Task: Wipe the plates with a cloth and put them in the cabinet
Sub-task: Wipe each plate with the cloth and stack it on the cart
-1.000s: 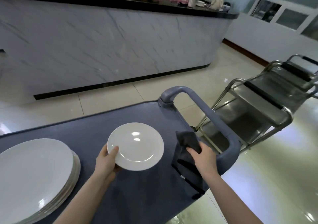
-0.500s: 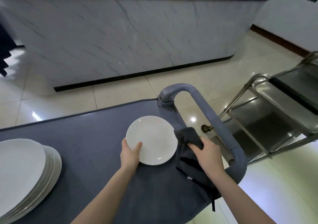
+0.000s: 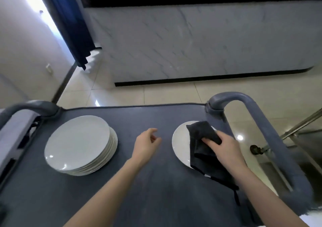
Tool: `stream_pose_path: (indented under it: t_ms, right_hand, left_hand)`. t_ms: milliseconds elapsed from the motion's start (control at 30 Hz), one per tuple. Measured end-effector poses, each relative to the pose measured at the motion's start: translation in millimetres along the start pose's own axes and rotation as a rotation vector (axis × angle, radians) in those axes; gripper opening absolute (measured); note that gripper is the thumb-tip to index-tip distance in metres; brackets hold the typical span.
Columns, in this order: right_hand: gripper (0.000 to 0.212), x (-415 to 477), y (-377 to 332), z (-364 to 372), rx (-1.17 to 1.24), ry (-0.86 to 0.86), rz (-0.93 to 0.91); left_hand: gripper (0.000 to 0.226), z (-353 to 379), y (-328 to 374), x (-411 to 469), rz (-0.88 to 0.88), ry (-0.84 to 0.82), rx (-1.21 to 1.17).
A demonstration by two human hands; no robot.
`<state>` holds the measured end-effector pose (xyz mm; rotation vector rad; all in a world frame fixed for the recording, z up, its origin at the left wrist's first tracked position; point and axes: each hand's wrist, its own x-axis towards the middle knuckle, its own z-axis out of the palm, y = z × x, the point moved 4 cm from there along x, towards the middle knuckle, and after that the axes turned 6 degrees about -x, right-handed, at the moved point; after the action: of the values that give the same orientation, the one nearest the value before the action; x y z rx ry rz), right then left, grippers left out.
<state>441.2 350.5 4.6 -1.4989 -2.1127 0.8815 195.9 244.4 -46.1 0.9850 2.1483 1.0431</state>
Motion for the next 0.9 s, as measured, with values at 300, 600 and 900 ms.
stream_pose_path:
  t_ms: [300,600,900]
  right_hand:
    - [0.008,-9,-130,117,0.089,-0.269,-0.185]
    - [0.030,-24,-177,209,0.086,-0.459,0.023]
    - [0.019,-44,-185,245,0.295,-0.408,0.202]
  left_hand:
    - [0.026,-233,-89,-36,-0.046,0.467,0.112]
    - [0.062,-270,-170,-20,-0.279,0.295,0.099]
    - [0.051,-283,-174,-13,-0.168,0.318,-0.107]
